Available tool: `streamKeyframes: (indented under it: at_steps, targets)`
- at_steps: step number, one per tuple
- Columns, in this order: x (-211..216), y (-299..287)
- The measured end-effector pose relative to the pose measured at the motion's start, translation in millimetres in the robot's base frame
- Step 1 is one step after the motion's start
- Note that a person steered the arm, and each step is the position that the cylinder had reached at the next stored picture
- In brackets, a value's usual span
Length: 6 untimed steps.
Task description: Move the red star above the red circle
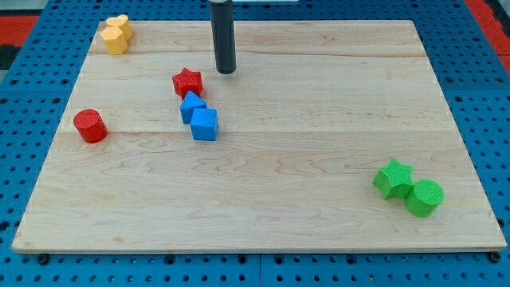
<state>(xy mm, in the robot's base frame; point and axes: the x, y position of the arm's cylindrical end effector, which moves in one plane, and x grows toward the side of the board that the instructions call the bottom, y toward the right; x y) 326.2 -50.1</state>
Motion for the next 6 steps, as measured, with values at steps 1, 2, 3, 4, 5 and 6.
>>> streamKeyframes:
  at_steps: [1,2,3,4,5,6]
  targets:
    - [20,0]
    - [29,-26]
    - [28,-76]
    - [27,-82]
    - [10,-61]
    - [11,-87]
